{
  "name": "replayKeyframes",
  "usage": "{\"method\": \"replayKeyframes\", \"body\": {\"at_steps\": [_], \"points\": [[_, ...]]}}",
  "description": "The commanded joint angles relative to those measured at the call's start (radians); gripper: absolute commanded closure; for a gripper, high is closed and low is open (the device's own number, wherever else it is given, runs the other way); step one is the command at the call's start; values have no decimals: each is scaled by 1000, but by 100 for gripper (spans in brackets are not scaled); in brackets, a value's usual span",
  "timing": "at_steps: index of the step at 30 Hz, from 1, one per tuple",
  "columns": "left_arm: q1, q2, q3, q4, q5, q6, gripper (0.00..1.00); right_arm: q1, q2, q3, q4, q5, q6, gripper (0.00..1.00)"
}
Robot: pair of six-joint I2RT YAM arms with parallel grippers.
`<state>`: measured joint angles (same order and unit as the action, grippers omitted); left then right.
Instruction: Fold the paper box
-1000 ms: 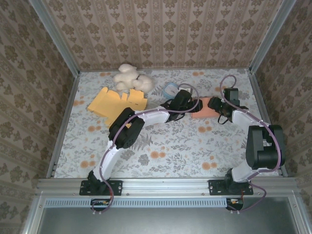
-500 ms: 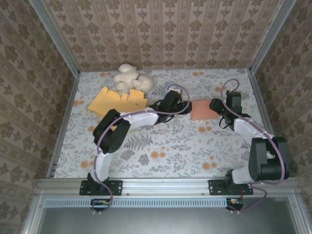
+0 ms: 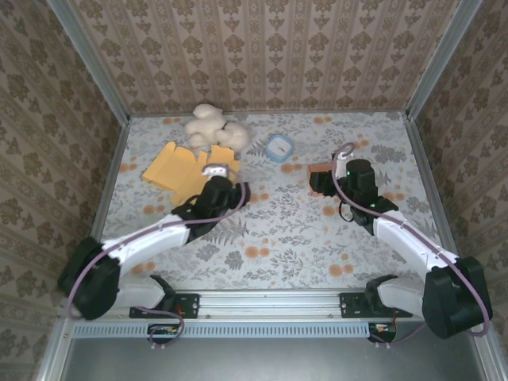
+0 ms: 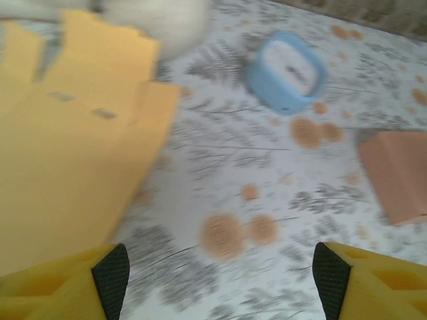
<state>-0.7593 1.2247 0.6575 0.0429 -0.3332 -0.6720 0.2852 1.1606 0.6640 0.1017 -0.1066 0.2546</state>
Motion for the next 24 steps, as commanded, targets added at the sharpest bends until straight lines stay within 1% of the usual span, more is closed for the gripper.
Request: {"method": "replayKeyframes", "body": {"at_steps": [1,3,4,6,7,9,12,13,15,16,19,22,24], "points": [[69,-142,-112,-111,-58,-41,23,35,-32,-31,-23,-9,-58,36],[100,-229,-154,-141,-61,6,23,50,-36,-40,-23,-13,-55,36],[109,-267,-172,-133,-44,58,23,60,-35,-38,-34,-10,-53,36],[114,-294,-185,-107,-10,161,24,72,-29,-26,-63,0,-57,36],[112,-284,-174,-108,-12,211,25,75,-26,-25,-69,4,-58,36],[108,-217,-129,-121,-37,293,25,77,-24,-31,-65,15,-58,36],[74,-52,-32,-145,-90,386,26,78,-25,-33,-63,19,-57,36],[55,25,14,-165,-133,411,26,79,-27,-32,-65,18,-56,36],[23,154,100,-227,-257,430,26,78,-32,-30,-72,15,-53,36],[18,207,145,-250,-291,435,26,78,-37,-31,-75,14,-51,36],[30,326,220,-284,-297,429,26,79,-54,-32,-78,16,-48,36],[60,400,265,-325,-326,396,26,78,-71,-33,-78,15,-44,36],[76,432,277,-314,-295,408,26,78,-78,-33,-78,13,-40,35]]}}
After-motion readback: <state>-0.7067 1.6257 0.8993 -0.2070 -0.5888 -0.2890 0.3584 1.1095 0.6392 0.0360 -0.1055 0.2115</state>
